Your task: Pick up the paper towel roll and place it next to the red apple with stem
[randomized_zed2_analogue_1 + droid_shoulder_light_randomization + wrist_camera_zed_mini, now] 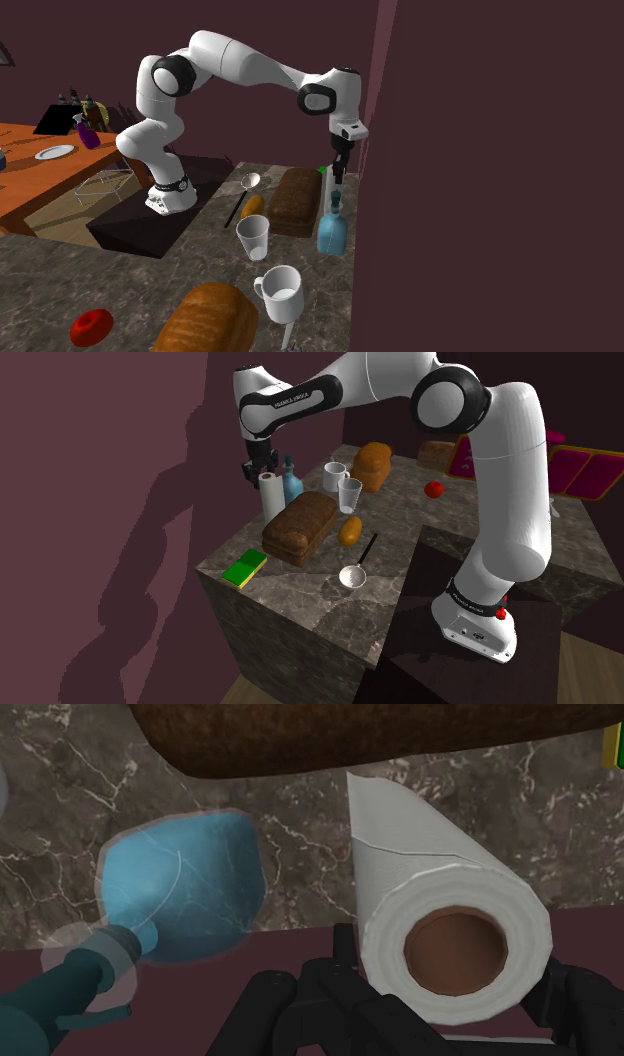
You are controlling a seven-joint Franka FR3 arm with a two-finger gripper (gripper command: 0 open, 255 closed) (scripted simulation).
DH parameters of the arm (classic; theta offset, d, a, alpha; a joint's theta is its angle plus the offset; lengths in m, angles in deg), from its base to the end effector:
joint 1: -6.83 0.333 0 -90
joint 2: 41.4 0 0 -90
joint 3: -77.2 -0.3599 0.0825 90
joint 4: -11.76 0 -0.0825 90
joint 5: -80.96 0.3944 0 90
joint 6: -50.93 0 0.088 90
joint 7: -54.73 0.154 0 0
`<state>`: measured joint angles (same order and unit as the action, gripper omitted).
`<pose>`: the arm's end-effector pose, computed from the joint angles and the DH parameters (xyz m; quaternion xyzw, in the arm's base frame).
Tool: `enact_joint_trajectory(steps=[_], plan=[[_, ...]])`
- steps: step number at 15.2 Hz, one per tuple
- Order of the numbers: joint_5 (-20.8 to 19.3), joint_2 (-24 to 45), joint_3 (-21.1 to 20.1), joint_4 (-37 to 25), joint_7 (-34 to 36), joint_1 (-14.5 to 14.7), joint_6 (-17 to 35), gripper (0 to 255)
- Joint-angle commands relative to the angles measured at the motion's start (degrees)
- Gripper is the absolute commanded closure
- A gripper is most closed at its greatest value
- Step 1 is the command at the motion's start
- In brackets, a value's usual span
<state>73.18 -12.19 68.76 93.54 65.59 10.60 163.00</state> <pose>0.7262 0.1235 0.3934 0.9992 0.0268 0.0176 0.0245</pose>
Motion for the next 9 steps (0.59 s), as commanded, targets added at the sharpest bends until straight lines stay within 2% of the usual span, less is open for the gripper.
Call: enact_joint_trajectory(steps=[1, 9], plan=[[-0.1, 0.1, 0.1, 0.0, 0.0, -0.1, 0.0, 255], [0.2, -0.9, -0.1, -3.9, -0.4, 0.1, -4.9, 255]])
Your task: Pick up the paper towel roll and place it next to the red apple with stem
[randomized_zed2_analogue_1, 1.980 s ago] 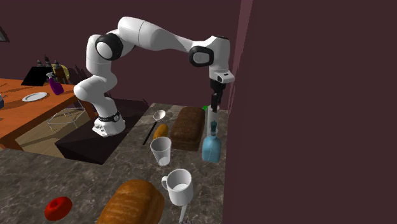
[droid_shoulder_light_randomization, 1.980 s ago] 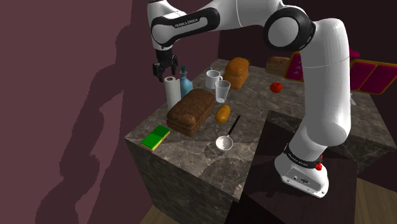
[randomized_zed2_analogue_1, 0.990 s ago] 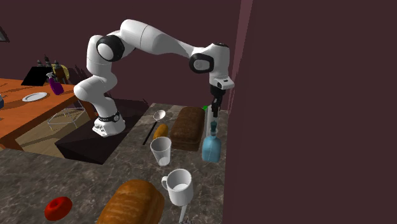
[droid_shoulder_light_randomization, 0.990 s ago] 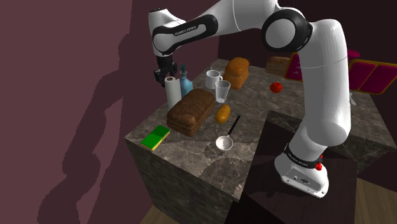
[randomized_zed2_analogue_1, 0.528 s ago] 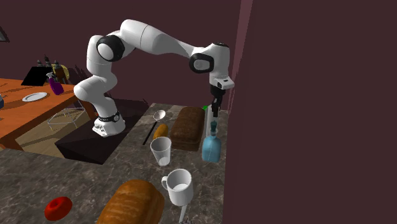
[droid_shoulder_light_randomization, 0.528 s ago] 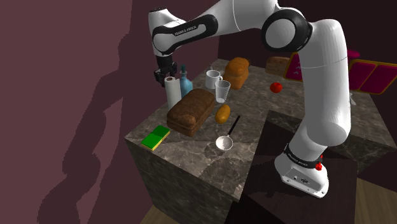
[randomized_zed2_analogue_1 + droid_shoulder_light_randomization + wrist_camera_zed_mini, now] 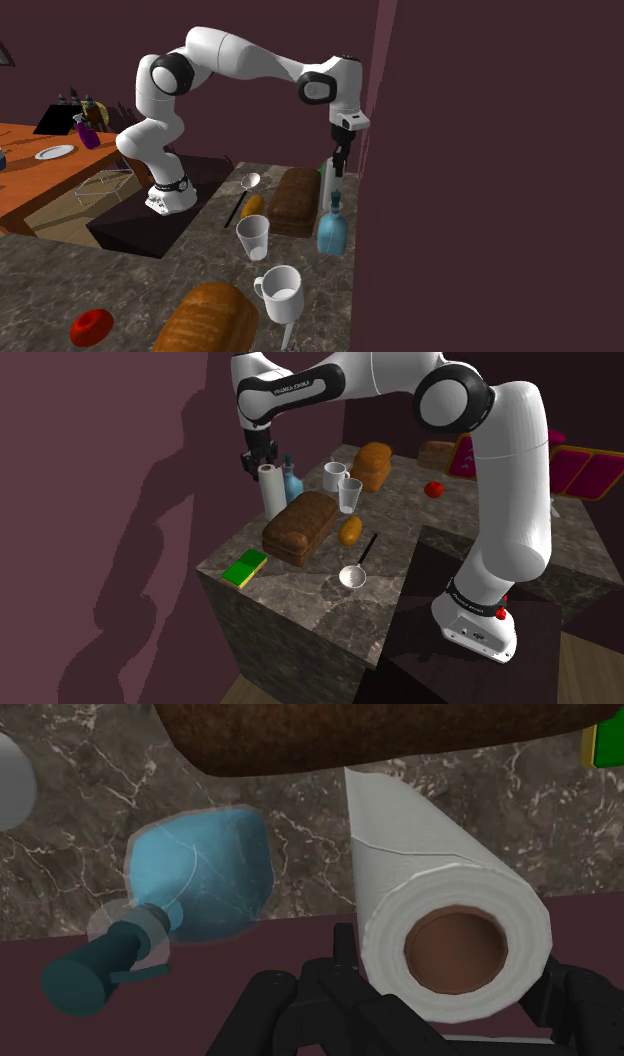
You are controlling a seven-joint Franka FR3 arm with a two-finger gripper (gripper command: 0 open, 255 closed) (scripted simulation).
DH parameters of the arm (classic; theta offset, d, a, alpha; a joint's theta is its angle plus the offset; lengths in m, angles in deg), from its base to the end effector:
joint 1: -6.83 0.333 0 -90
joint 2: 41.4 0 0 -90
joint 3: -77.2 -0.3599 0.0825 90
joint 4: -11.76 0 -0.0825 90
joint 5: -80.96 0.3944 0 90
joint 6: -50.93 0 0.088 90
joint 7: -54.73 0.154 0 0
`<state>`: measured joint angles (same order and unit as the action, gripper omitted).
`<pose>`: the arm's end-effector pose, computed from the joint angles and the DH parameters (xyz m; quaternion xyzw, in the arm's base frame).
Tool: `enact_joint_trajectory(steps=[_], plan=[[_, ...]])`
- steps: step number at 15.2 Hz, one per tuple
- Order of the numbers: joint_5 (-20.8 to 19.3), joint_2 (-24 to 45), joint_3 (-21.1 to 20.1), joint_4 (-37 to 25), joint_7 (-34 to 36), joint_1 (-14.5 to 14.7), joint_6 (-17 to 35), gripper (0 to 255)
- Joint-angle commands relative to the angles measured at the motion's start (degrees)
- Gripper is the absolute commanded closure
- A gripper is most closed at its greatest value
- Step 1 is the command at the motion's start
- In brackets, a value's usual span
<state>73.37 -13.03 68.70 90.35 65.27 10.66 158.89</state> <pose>0.7255 0.1225 0.4249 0.9992 0.0261 0.0168 0.0254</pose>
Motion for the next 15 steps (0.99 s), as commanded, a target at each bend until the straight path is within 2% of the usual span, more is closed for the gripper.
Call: enact_joint_trajectory(steps=[1, 15], plan=[[0.1, -0.2, 0.0, -1.3, -0.2, 0.0, -1.5, 255], [0.2, 0.6, -0.1, -13.4, -0.9, 0.7, -12.7, 255]])
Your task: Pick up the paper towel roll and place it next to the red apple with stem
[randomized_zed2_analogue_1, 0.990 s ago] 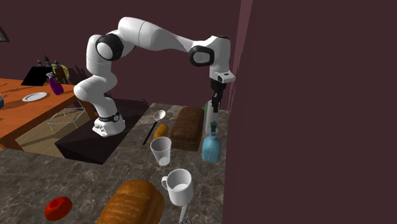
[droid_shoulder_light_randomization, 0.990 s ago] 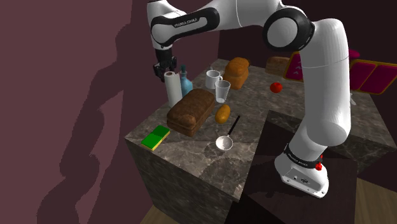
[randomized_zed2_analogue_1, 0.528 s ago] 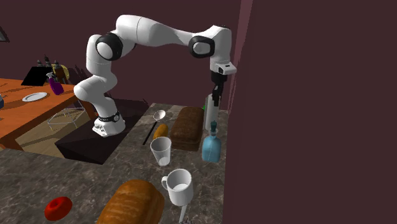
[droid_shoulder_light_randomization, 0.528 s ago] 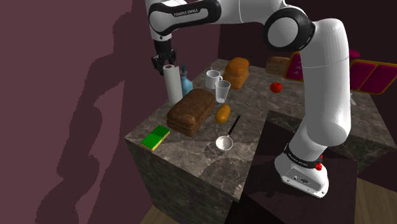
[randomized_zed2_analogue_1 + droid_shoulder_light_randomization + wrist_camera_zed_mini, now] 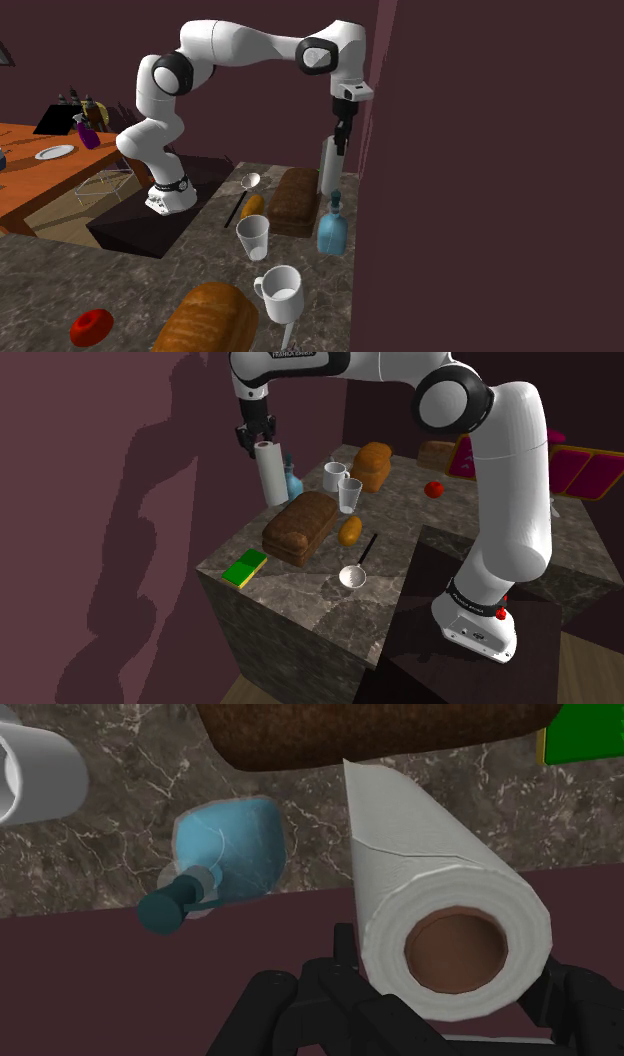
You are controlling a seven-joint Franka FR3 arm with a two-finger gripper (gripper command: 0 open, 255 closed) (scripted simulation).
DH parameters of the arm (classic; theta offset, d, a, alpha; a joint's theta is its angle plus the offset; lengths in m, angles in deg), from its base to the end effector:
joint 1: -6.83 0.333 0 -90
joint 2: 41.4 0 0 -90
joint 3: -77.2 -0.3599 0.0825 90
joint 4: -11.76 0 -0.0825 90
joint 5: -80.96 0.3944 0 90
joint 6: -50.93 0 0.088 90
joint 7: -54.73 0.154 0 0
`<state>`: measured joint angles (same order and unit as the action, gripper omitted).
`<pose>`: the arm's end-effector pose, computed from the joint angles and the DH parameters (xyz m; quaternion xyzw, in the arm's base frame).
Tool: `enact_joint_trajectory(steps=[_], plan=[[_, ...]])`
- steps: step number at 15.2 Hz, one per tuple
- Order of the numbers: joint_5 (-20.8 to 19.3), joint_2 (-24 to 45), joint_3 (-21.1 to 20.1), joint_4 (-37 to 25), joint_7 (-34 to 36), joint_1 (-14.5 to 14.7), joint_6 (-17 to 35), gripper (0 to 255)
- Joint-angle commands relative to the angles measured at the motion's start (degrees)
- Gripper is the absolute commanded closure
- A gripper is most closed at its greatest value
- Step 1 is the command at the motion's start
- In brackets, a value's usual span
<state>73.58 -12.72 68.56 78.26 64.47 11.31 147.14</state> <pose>0.7256 0.1235 0.5062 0.9992 0.0262 0.0167 0.0253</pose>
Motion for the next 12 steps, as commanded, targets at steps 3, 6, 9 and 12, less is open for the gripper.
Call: enact_joint_trajectory(steps=[3, 6, 9, 12], plan=[[-0.1, 1.1, 0.0, -4.8, -0.3, 0.3, -3.8, 255], [-0.2, 1.7, 0.1, -7.5, -0.5, 0.5, -5.7, 255], [1.0, -6.3, 0.3, 4.0, -2.6, -2.4, -2.2, 255], [2.2, -12.9, 0.9, 12.6, -5.2, -4.9, 0.1, 255]])
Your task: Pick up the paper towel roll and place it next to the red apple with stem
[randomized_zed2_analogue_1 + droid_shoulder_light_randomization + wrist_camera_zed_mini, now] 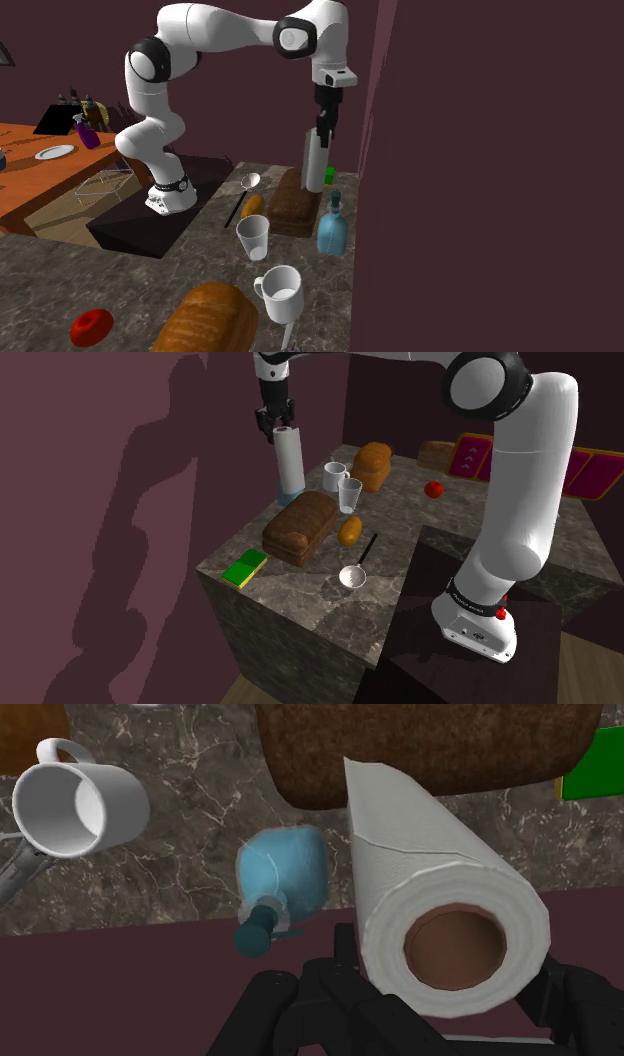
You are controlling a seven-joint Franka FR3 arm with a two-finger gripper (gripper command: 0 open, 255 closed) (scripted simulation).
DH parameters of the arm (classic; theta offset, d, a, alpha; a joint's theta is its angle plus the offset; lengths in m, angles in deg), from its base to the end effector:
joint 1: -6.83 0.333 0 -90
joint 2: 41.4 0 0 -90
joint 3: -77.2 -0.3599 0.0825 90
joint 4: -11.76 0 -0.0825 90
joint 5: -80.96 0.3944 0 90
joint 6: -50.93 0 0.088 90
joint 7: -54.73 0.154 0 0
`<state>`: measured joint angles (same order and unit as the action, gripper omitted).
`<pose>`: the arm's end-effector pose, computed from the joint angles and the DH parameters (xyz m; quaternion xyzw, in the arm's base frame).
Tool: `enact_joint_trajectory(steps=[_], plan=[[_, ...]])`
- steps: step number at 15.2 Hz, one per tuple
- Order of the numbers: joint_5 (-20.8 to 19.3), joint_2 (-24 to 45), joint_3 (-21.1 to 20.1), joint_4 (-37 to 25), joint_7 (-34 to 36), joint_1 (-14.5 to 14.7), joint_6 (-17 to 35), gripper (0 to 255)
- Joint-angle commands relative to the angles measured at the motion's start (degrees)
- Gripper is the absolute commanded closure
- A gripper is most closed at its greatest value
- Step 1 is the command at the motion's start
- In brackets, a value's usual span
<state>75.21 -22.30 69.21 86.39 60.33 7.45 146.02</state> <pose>0.6822 0.0731 0.5528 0.9992 0.0259 0.0166 0.0255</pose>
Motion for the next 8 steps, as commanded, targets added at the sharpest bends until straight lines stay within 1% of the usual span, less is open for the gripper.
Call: enact_joint_trajectory(steps=[1, 4, 8], plan=[[0.9, -5.3, 0.5, 6.9, -2.0, -1.8, 1.7, 255], [1.8, -10.9, 1.5, 13.4, -5.0, -3.9, 2.9, 255], [2.8, -17.5, 3.3, 20.4, -9.3, -6.3, 3.6, 255]])
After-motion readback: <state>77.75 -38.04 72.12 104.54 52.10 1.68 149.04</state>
